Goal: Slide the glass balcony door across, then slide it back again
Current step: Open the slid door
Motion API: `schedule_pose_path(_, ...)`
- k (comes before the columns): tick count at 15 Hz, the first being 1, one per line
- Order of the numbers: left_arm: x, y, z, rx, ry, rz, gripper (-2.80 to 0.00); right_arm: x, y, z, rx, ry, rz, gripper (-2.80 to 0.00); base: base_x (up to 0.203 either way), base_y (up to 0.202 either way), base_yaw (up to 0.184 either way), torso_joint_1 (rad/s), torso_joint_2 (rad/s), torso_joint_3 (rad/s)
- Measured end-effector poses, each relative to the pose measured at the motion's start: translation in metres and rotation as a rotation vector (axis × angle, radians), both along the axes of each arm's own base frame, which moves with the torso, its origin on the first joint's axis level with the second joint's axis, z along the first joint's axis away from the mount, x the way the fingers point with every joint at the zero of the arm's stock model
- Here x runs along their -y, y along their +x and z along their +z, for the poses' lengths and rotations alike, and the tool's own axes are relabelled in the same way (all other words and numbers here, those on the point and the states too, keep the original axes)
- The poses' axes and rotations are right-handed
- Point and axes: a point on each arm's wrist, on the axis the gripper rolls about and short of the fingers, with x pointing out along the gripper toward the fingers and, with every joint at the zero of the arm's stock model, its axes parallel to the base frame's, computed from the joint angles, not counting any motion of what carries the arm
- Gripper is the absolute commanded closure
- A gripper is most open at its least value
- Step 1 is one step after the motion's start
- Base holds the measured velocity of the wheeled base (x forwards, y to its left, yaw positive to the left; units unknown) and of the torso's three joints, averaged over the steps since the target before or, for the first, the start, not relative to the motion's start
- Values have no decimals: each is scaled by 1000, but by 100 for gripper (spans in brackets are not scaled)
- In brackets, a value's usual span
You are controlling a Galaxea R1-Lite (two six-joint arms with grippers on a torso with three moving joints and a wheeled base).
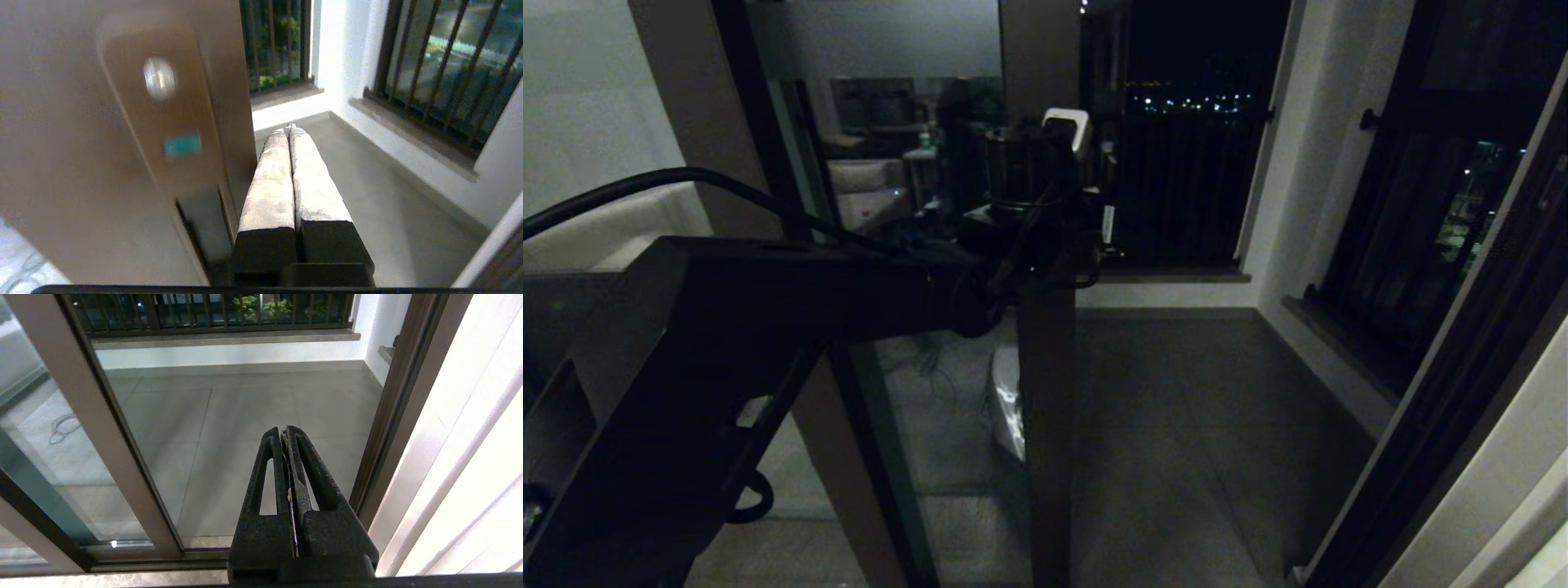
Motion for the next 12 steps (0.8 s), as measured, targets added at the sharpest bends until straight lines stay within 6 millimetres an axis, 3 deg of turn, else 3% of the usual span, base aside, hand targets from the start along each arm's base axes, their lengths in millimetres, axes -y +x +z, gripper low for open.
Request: schedule_pose_path(12, -38, 6, 15, 11, -8, 87, 0, 0, 0, 0, 0, 0, 0, 0, 0, 0, 0, 0, 0, 0)
